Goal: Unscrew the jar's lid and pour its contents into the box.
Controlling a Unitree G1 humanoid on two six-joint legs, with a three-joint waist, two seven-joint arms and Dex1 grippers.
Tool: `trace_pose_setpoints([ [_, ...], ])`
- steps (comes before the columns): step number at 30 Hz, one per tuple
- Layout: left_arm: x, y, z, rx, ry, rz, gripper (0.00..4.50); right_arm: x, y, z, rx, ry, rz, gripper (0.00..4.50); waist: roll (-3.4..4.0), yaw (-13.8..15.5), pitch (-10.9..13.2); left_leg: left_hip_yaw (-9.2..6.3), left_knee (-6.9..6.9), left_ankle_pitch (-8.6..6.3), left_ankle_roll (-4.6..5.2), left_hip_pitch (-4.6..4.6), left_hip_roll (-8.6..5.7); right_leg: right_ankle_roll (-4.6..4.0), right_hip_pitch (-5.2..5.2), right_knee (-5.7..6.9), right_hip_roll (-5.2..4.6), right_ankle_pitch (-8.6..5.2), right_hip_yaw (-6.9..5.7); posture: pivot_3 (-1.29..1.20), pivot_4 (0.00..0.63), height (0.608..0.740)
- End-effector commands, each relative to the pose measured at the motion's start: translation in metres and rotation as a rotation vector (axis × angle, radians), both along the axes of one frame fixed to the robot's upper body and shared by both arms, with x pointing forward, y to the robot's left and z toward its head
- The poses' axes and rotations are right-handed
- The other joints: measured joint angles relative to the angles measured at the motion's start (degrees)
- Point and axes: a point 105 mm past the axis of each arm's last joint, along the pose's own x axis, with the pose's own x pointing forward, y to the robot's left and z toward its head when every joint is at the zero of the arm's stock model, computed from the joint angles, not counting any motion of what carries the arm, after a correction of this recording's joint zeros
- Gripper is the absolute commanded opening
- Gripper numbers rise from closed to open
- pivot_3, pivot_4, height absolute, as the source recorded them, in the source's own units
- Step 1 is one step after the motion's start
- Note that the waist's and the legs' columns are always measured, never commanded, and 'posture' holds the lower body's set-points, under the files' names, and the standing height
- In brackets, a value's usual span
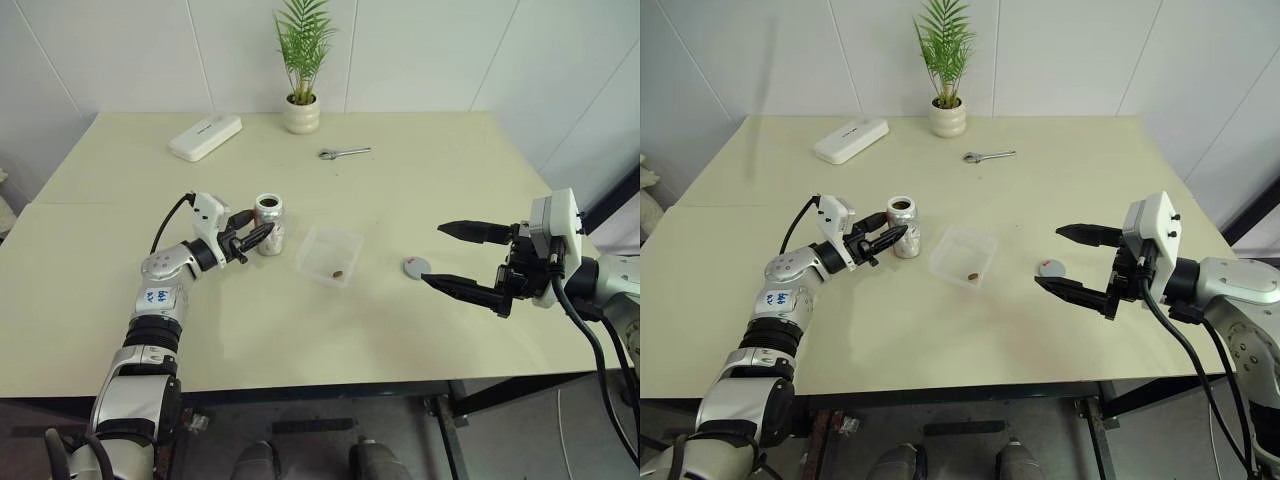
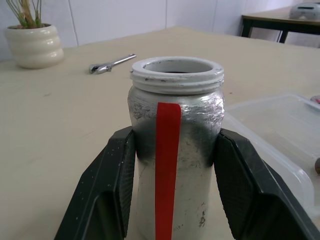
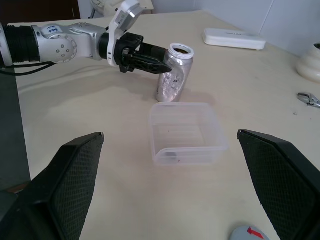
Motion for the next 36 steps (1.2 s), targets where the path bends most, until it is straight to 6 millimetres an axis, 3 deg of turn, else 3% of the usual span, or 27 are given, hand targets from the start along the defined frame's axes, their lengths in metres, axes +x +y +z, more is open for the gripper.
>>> trace_pose_setpoints([
  [1,-0.004,0.003,0.011,-0.038,-0.033,-0.011,1.96,-0.003,0.000,0.008,-0.014,-0.047,0.006,4.50,0.00,-0.1,0.0,0.00,0.00,0.00,0.00,0.00,0.00,0.00,0.00,0.00,0.00,0.00,0.00,0.00,0.150,0.740],
  [3,-0.005,0.005,0.012,-0.066,-0.015,-0.018,2.67,-0.003,0.000,0.007,-0.015,-0.045,0.008,4.50,0.00,-0.4,0.0,0.00,-0.01,0.00,0.00,0.00,0.00,0.00,0.00,-0.01,0.00,0.00,0.00,0.00,0.150,0.740],
  [10,-0.009,0.004,0.012,-0.064,0.007,-0.043,4.49,-0.002,0.000,0.008,-0.021,-0.039,0.012,4.50,0.00,-1.0,0.0,-0.01,-0.03,0.00,0.00,0.01,0.00,0.00,0.00,-0.01,0.00,0.00,0.00,0.00,0.150,0.740],
  [17,-0.018,0.008,0.019,-0.013,-0.006,-0.075,4.49,-0.003,-0.003,0.010,-0.035,-0.042,0.014,4.50,0.00,-0.9,0.0,-0.01,-0.05,0.00,0.00,0.00,0.00,0.00,0.00,-0.04,-0.01,0.00,0.00,0.00,0.150,0.740],
  [27,-0.043,0.032,0.011,0.155,0.052,-0.143,4.49,-0.002,-0.009,0.013,-0.061,-0.037,0.010,4.50,0.00,-1.0,0.0,-0.01,-0.09,-0.01,0.01,0.00,0.03,-0.02,-0.01,-0.09,-0.02,0.00,-0.01,0.00,0.150,0.740],
  [32,-0.064,0.043,0.018,0.149,0.090,-0.256,4.49,-0.003,-0.013,0.018,-0.073,-0.044,0.004,4.50,0.00,-1.1,0.0,0.00,-0.14,-0.02,0.02,0.01,0.03,-0.07,-0.01,-0.12,-0.04,0.00,-0.03,0.00,0.150,0.740],
  [36,-0.088,0.067,0.021,0.164,0.093,-0.339,4.49,-0.006,-0.022,0.019,-0.101,-0.037,-0.024,4.50,0.00,-1.4,0.0,0.01,-0.21,-0.04,0.03,0.00,0.05,-0.12,-0.04,-0.15,-0.07,-0.03,-0.04,0.00,0.150,0.740],
])
